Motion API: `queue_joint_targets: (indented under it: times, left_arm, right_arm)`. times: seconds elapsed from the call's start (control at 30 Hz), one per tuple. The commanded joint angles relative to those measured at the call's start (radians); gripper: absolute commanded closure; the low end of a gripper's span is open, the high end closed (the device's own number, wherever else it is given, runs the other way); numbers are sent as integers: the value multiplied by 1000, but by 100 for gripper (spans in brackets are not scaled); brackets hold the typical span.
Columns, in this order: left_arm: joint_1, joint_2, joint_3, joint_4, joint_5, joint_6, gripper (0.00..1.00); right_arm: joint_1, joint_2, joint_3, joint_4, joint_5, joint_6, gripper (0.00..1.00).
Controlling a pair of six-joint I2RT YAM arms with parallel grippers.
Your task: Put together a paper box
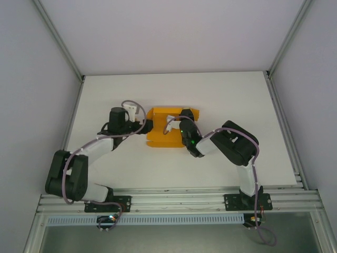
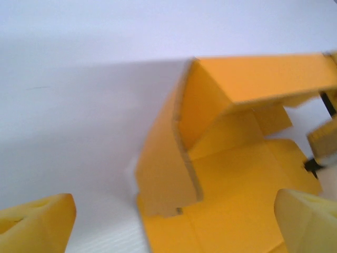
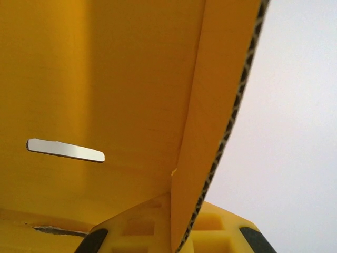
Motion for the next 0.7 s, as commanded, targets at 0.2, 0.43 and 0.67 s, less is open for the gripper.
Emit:
queue_joint_targets:
  times: [0.2,0.43,0.67]
  left_arm:
    - [152,75,-7,5,19,-136,17]
    - [0,221,95,34,197,87,29]
    - [-36,345,208,23,151,102,36]
  right_arm:
    - [4,0,18,-80,17,58,100]
    - [2,-15,22,-124,9,92,100]
    - [5,-17,29,-149,5,98,100]
